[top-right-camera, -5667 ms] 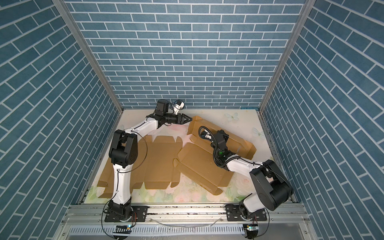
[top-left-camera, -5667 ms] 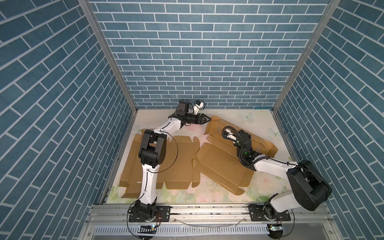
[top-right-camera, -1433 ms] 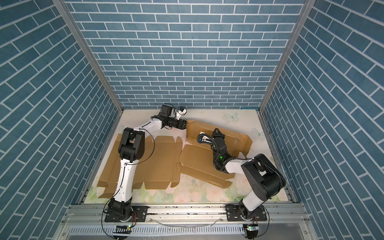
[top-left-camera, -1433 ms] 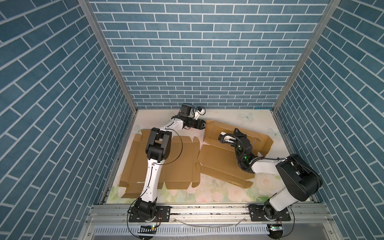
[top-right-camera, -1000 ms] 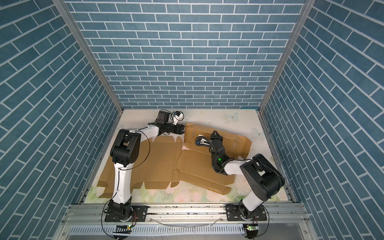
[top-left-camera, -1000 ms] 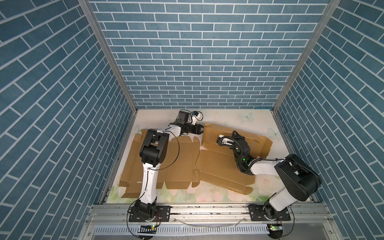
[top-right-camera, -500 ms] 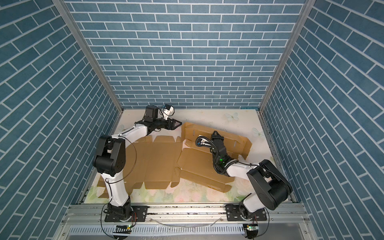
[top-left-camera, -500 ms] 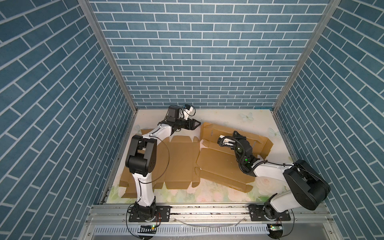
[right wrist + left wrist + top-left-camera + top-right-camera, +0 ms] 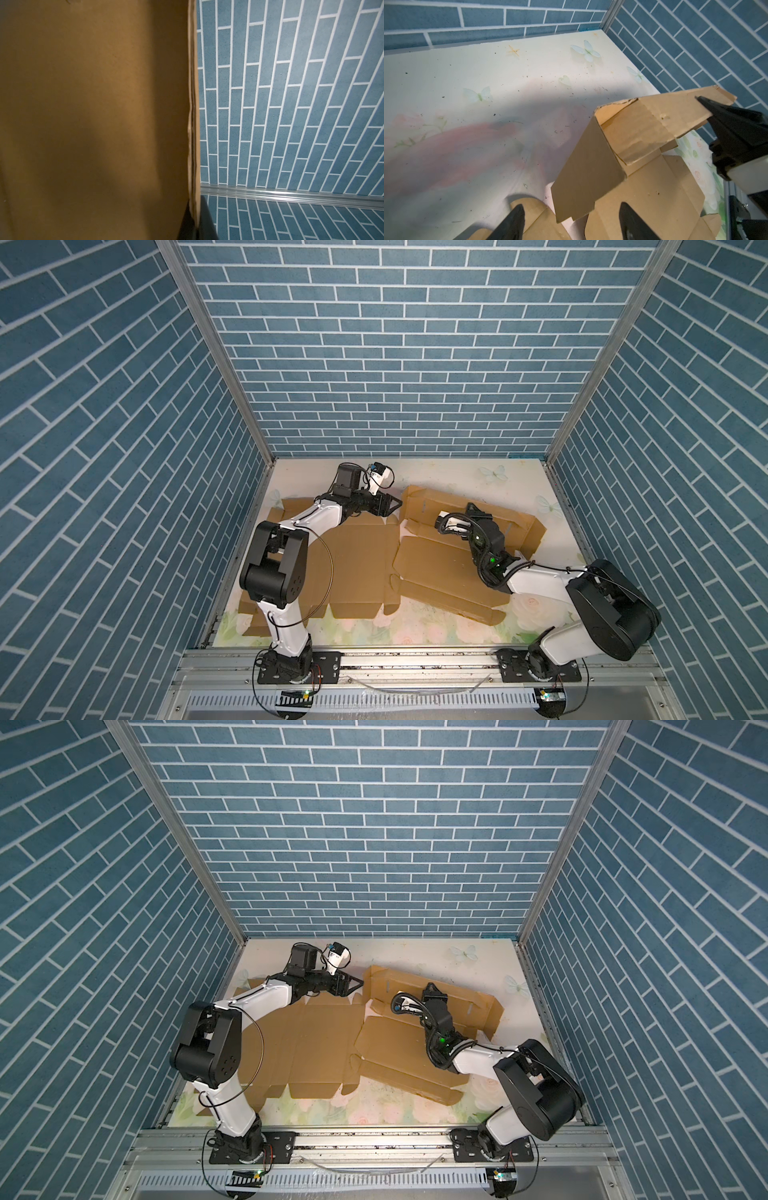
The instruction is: Fold the paper box
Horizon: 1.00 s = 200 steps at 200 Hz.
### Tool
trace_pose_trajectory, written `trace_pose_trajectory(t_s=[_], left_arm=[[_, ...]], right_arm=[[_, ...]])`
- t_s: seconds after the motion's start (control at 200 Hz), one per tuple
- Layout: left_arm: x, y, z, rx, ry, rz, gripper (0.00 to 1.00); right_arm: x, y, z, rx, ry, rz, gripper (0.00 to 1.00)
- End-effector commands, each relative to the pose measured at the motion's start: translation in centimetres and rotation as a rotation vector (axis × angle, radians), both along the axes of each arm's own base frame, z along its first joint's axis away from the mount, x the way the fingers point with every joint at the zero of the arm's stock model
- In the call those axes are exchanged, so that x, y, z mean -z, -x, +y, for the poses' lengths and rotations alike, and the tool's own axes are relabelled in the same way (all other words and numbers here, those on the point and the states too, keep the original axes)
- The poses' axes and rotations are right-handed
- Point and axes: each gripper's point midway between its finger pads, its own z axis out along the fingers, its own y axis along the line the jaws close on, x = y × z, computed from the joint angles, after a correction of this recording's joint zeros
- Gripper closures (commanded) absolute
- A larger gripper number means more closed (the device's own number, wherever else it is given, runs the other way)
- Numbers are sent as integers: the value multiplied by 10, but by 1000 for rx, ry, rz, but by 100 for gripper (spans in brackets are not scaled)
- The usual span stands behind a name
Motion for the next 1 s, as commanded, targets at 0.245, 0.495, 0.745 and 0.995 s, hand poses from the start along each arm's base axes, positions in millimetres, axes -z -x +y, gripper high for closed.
trace_pose_trajectory(t_s=[0.245, 0.495, 0.745, 0.995], left_arm=[[6, -7, -28, -7, -106, -181, 58], [13, -1, -34, -6, -127, -261, 82], [8, 0, -42, 2, -158, -326, 95], [9, 2, -43, 13, -166, -328, 97]], right_arm=[[7, 6, 3, -30, 11, 82, 100], [13, 27, 4, -37, -111, 332, 98], [20, 37, 8, -7, -203, 585, 83], [11, 21, 7, 30, -252, 617, 72]])
